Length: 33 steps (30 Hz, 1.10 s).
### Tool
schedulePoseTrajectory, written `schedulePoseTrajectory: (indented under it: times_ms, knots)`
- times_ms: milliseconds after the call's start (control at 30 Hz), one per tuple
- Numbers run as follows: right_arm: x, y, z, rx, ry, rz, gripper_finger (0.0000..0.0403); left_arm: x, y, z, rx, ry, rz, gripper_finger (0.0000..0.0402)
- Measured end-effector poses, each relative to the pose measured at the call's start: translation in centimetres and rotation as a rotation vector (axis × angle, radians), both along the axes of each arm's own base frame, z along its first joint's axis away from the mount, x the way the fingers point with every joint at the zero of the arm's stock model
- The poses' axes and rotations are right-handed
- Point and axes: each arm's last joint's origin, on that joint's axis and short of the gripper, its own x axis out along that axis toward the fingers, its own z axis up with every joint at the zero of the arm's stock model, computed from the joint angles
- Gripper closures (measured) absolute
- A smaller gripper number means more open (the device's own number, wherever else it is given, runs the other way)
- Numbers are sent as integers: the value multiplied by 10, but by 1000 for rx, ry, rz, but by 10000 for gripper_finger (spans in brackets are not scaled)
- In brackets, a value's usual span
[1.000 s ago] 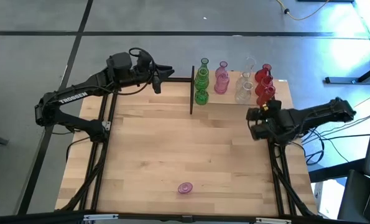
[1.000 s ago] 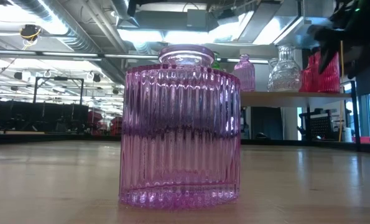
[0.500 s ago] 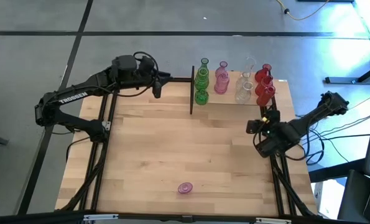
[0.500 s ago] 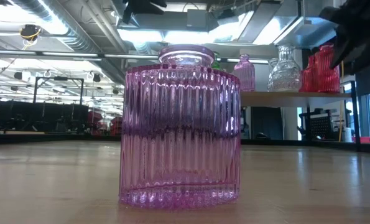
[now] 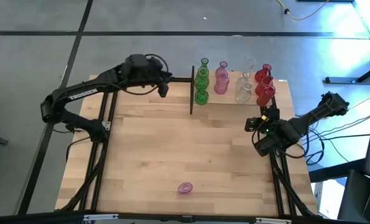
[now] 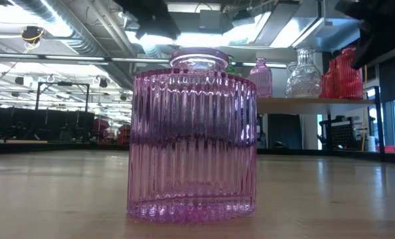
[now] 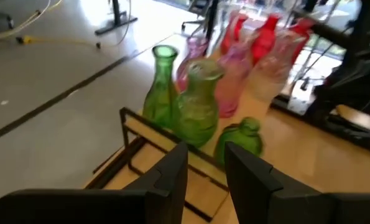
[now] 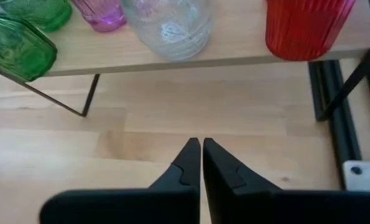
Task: Sort vases onto shelf
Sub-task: Put the red vase on the shelf aligned with the other red vases
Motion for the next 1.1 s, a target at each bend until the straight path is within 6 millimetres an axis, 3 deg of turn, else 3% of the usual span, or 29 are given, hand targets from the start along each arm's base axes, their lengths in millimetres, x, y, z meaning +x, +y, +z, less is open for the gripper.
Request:
schedulePoseTrajectory:
  times_ms: [200, 433, 567, 800, 1100]
  knots:
    - [-1, -7, 2, 41, 4, -48, 402, 24, 18, -26, -51, 42, 27, 303]
    - [3, -27, -3, 35, 111, -122, 403, 46, 26, -46, -115, 20, -79, 303]
    - [5, -38, -2, -13, 122, -165, 403, 46, 26, -44, -121, 9, -35, 303]
    - [5, -54, -1, -17, 169, -228, 403, 25, 37, -31, -1, 37, 179, 303]
    - [5, -71, 10, -60, 204, -262, 403, 15, 49, -31, 16, 69, 198, 303]
